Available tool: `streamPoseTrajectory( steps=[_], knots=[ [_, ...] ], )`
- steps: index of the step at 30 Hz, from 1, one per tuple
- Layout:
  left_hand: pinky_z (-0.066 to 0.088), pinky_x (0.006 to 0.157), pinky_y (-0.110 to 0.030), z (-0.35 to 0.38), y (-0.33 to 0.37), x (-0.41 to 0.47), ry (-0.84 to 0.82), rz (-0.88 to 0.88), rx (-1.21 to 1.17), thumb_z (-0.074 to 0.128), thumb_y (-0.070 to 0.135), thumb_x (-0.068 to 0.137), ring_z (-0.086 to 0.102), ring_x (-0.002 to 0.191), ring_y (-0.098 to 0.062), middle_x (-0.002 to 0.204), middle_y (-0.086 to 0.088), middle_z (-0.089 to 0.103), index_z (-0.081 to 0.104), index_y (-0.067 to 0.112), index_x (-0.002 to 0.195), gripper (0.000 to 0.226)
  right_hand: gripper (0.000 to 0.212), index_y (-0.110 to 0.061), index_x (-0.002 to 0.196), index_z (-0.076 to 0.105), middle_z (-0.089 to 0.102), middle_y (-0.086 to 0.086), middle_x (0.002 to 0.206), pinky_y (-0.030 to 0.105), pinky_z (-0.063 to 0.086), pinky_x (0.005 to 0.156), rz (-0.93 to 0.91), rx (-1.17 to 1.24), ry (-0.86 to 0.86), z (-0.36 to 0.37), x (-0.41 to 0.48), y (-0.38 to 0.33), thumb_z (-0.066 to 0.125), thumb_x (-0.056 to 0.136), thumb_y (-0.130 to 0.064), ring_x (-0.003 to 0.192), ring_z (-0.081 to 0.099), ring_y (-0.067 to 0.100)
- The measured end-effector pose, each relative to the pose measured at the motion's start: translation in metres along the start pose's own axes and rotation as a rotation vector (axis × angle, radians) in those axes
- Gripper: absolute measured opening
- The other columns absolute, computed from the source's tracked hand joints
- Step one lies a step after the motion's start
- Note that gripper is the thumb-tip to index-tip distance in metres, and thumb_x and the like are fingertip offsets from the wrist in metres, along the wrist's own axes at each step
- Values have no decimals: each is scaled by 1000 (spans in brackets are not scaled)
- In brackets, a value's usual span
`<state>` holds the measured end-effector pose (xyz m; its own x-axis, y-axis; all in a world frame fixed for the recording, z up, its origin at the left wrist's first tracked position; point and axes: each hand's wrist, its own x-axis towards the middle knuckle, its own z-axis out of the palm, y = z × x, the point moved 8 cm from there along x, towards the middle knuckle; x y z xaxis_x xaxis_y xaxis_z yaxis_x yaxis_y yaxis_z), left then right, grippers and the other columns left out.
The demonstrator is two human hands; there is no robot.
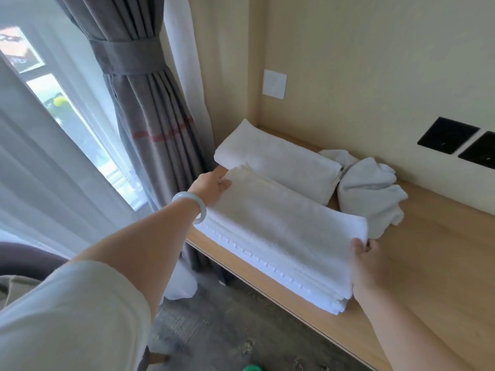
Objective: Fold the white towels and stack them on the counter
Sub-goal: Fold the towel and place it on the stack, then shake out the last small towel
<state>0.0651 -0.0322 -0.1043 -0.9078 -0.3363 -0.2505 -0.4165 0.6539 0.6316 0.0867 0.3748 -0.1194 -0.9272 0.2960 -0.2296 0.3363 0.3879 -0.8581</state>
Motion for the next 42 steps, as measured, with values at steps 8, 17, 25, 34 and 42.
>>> streamPoseTrajectory(
  steps=[8, 17, 25, 34, 42],
  knots=[
    [57, 82, -44, 0, -2, -1, 75, 69, 9, 50, 38, 98, 67, 87, -27, 101, -1, 70, 56, 39, 123, 26, 18, -1, 105, 49, 55, 10, 80, 32, 27, 55, -77, -284, 27, -1, 0, -7, 42, 100, -17, 69, 51, 30],
    [19, 115, -41, 43, 104, -53, 276, 490, 510, 38, 39, 102, 29, 141, -26, 153, -6, 35, 36, 16, 147, 51, 58, 0, 144, 37, 39, 19, 149, 46, 34, 110, -753, -740, 65, 50, -45, -79, 56, 92, -16, 137, 38, 34],
    [-12, 116, -60, 79, 48, -22, -50, 360, 627, 7, 65, 95, -10, 150, -14, 163, 11, -10, -4, 40, 154, 66, 97, -24, 155, -3, -7, 0, 163, 36, -11, 119, -549, -966, -170, 70, -10, -18, -29, 74, -70, 149, -11, 17],
    [-11, 117, -58, 73, 57, -16, -71, 303, 717, -12, 69, 81, -10, 151, -17, 164, 6, -10, -6, 35, 155, 81, 103, -19, 155, -5, -12, 2, 162, 36, -13, 119, -440, -870, -311, 60, -2, -23, -24, 70, -75, 148, -16, 18],
    [-3, 120, -42, 141, 190, -23, -103, 497, 593, 13, 63, 96, -4, 151, -18, 165, 2, -3, 3, 28, 156, 70, 53, -16, 147, 32, 36, 1, 150, 24, 28, 108, -321, -310, -332, -15, 59, -53, 45, 100, -37, 138, 32, 16]
  ],
)
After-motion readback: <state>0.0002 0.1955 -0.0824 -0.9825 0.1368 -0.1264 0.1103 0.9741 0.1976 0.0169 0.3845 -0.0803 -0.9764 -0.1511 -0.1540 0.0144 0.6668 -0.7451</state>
